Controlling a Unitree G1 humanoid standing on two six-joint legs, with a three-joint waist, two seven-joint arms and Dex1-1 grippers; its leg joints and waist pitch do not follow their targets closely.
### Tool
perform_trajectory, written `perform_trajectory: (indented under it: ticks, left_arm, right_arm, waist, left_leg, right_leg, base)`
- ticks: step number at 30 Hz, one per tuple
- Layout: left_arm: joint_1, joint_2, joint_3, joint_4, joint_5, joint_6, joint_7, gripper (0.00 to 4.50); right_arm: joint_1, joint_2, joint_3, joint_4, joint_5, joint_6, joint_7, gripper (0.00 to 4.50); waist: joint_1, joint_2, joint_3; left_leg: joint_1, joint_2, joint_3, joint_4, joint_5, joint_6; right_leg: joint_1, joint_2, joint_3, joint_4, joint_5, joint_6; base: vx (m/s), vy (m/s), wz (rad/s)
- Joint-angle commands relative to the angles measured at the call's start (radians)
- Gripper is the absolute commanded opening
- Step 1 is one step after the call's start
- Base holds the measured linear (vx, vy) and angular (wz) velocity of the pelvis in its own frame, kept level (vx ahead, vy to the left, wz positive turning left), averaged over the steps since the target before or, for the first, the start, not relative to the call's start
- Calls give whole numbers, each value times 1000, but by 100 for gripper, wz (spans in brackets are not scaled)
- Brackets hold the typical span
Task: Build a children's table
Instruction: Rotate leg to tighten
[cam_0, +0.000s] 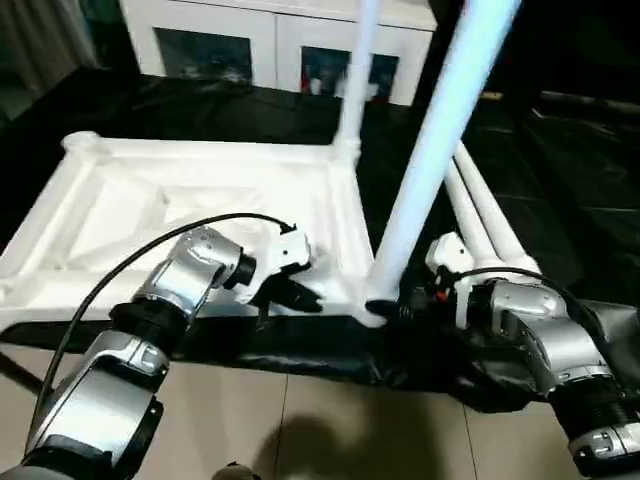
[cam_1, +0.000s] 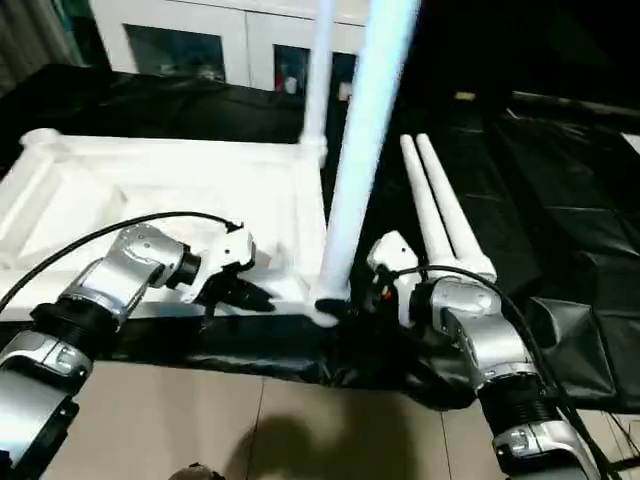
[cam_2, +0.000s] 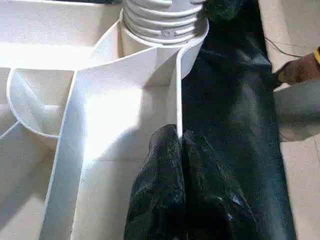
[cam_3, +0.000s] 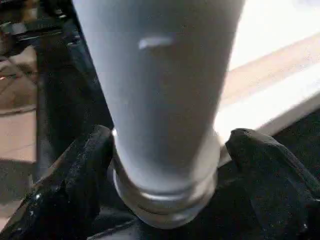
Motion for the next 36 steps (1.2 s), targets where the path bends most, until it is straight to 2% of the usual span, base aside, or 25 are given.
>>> perform_trajectory:
  ticks: [1, 4, 5, 9, 11, 14, 16, 18, 20, 22, 25, 26, 27, 30, 31, 32, 33, 36]
  left_arm:
    - [11, -6, -31, -10, 5, -4, -30, 0]
    - [16, -10, -26, -29, 1, 8, -26, 0]
    - [18, -9, -26, -36, 0, 12, -27, 0]
    - [19, -9, -25, -41, -2, 15, -30, 0]
    - [20, -10, -26, -39, 1, 12, -28, 0]
    - [20, -10, -24, -42, 0, 13, -26, 0]
    - [23, -10, -24, -49, -1, 16, -26, 0]
    - [25, -9, -23, -52, -1, 16, -26, 0]
    - [32, -6, -23, -56, -2, 14, -27, 0]
    - [33, -14, -18, -40, 0, 12, -8, 0]
    - [13, -53, 3, 15, 22, 32, 116, 0]
    - [-12, -89, 25, 66, 32, 52, 225, 0]
    - [-25, -106, 36, 91, 36, 61, 277, 0]
    - [-75, -173, 74, 185, 48, 99, 492, 0]
    - [-84, -185, 81, 199, 49, 107, 529, 0]
    - [-104, -230, 101, 224, 40, 131, 615, 0]
    - [-106, -237, 103, 227, 39, 132, 626, 0]
    - [-119, -279, 114, 244, 37, 131, 680, 0]
  right_arm:
    - [-12, -5, 8, -1, -14, -9, 7, 396]
    - [-19, 4, 23, 14, -31, -13, 14, 396]
    - [-19, 2, 25, 13, -32, -12, 16, 381]
    - [-28, 6, 22, 29, -20, -8, 33, 351]
    - [-28, 4, 22, 32, -19, -6, 41, 319]
    - [-31, 5, 24, 45, -26, -13, 39, 305]
    - [-31, 4, 24, 48, -27, -16, 42, 285]
    - [-32, 6, 22, 49, -28, -17, 40, 281]
    - [-33, 16, 15, 51, -28, -16, 26, 275]
    - [-35, 37, -7, 73, -27, -21, -24, 274]
    - [-52, 87, -57, 149, -31, -20, -165, 272]
    - [-65, 128, -95, 207, -33, -15, -290, 272]
    - [-70, 150, -113, 234, -32, -9, -352, 272]
    - [-89, 235, -168, 321, -40, -17, -603, 272]
    - [-92, 252, -178, 335, -39, -19, -645, 272]
    - [-114, 305, -201, 380, -36, -34, -763, 272]
    - [-118, 312, -204, 386, -36, -37, -780, 272]
    - [-150, 362, -225, 434, -37, -66, -877, 272]
  waist:
    - [-1, -3, -64]
    - [-1, -7, -63]
    - [-1, -6, -64]
    - [2, -9, -67]
    - [4, -10, -68]
    - [7, -13, -69]
    - [11, -12, -69]
    - [12, -13, -68]
    - [10, -8, -68]
    - [8, -10, -67]
    - [-3, -12, -61]
    - [-6, -12, -62]
    - [-10, -12, -59]
    - [-17, -8, -61]
    - [-19, -11, -61]
    - [-19, -12, -60]
    - [-22, -4, -62]
    - [-19, -7, -64]
  left_leg:
    - [19, 26, 5, -65, -113, 77]
    - [17, 25, 5, -67, -119, 68]
    - [17, 25, 5, -66, -111, 68]
    - [14, 21, 7, -61, -68, 86]
    - [13, 21, 7, -59, -52, 94]
    - [12, 20, 8, -55, -42, 102]
    - [13, 21, 8, -55, -48, 100]
    - [12, 21, 8, -56, -56, 95]
    - [13, 21, 8, -56, -69, 88]
    - [14, 22, 8, -57, -78, 81]
    - [13, 20, 7, -64, -131, 50]
    - [16, 20, 5, -67, -155, 33]
    - [17, 19, 5, -69, -173, 15]
    - [17, 17, 1, -73, -194, -19]
    - [17, 17, 3, -73, -195, -19]
    - [16, 16, 2, -74, -199, -19]
    - [15, 15, 3, -73, -198, -23]
    - [13, 13, 3, -72, -182, -10]
  right_leg:
    - [48, -51, 30, -48, 49, -290]
    - [48, -53, 30, -49, 26, -278]
    - [48, -54, 30, -48, 31, -275]
    - [50, -52, 30, -41, 91, -277]
    - [51, -51, 30, -39, 114, -278]
    - [50, -51, 30, -37, 122, -281]
    - [50, -51, 30, -37, 109, -279]
    - [49, -50, 30, -38, 95, -275]
    - [47, -50, 31, -39, 81, -274]
    - [46, -50, 32, -40, 71, -272]
    - [41, -52, 33, -50, -10, -259]
    - [42, -53, 32, -55, -64, -250]
    - [39, -54, 33, -60, -108, -240]
    - [39, -54, 34, -65, -158, -215]
    - [38, -53, 35, -66, -155, -213]
    - [39, -53, 34, -69, -161, -208]
    - [37, -52, 36, -68, -146, -208]
    - [39, -51, 35, -68, -113, -201]
  base:
    - [0, 0, 0]
    - [0, 0, 0]
    - [0, 0, 0]
    - [0, 0, 0]
    - [0, 0, 0]
    - [0, 0, 0]
    - [0, 0, 0]
    - [0, 0, 0]
    - [0, 0, 0]
    - [0, 0, 0]
    - [0, 0, 0]
    - [0, 0, 0]
    - [0, 0, 0]
    - [0, 0, 0]
    - [0, 0, 0]
    - [0, 0, 0]
    - [0, 0, 0]
    - [0, 0, 0]
